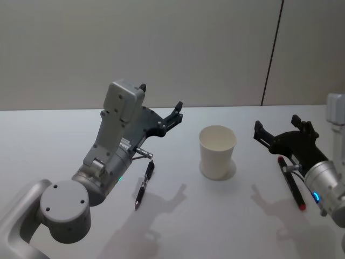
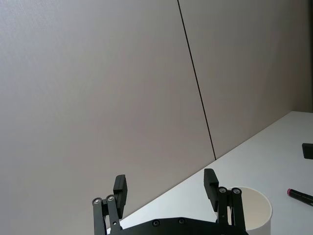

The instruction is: Place the pen into the pen holder.

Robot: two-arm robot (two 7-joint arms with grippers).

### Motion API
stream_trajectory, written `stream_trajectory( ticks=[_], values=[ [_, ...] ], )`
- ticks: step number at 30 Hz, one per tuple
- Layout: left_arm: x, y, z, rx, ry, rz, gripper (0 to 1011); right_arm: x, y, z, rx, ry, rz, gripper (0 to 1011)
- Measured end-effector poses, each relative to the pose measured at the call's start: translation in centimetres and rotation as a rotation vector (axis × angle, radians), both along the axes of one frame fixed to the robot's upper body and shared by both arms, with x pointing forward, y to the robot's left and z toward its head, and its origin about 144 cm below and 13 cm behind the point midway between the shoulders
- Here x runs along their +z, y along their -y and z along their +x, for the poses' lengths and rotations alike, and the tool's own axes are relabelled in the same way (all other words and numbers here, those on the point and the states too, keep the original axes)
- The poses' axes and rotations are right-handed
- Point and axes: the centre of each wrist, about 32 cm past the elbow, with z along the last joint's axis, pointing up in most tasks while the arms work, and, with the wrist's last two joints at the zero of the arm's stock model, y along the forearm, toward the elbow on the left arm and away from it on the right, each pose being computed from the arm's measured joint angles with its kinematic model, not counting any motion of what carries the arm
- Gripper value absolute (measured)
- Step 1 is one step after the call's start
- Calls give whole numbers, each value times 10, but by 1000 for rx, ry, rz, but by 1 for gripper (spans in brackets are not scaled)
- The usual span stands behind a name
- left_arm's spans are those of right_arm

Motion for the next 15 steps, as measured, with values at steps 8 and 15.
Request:
stream_trajectory(
  ticks=[8, 15],
  values=[
    [0, 0, 0, 0, 0, 0, 1003, 1, -8, 11, -46, -57, -4, 1001],
    [0, 0, 0, 0, 0, 0, 1003, 2, -13, 20, -83, -111, -13, 1001]
  ],
)
